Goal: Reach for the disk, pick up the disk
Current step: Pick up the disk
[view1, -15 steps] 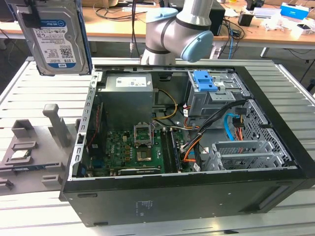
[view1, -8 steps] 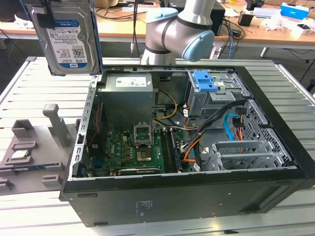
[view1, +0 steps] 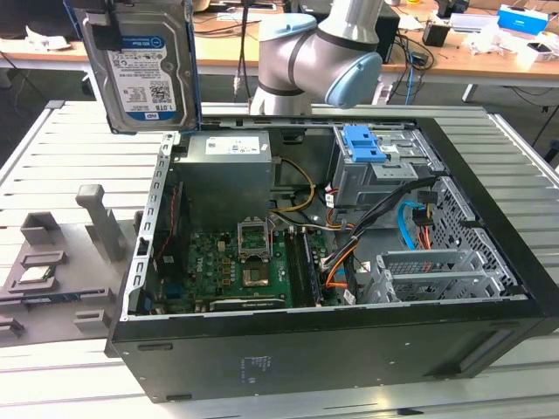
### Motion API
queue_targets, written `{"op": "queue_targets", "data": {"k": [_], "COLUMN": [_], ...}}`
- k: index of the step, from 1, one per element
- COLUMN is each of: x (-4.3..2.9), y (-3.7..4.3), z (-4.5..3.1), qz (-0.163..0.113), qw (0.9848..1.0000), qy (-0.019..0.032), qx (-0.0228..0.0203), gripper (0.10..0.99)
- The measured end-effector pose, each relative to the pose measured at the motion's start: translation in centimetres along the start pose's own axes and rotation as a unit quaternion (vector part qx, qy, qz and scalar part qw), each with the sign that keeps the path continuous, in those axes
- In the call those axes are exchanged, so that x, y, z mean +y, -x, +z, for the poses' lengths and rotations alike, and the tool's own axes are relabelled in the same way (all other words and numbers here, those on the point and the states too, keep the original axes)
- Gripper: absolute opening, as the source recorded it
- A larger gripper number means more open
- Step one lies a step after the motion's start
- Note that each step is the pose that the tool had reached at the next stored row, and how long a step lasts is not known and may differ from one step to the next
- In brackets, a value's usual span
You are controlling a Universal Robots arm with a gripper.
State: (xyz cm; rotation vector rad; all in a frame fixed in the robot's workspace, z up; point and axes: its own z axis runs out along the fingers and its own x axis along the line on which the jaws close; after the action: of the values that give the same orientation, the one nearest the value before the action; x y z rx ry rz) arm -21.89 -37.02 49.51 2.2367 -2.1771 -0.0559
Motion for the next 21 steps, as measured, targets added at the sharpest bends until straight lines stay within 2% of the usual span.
{"op": "queue_targets", "data": {"k": [6,9,13,21], "x": [-1.58,-2.96,-4.38,-6.44], "y": [0.0,0.0,-0.01,-0.02], "z": [-0.06,-0.12,-0.17,-0.25], "qz": [0.0,0.0,0.0,0.0], "qw": [1.0,1.0,1.0,1.0], "qy": [0.0,0.0001,0.0001,0.0002], "qx": [0.0,0.0,0.0,0.0], "gripper": [0.369,0.369,0.369,0.369]}}
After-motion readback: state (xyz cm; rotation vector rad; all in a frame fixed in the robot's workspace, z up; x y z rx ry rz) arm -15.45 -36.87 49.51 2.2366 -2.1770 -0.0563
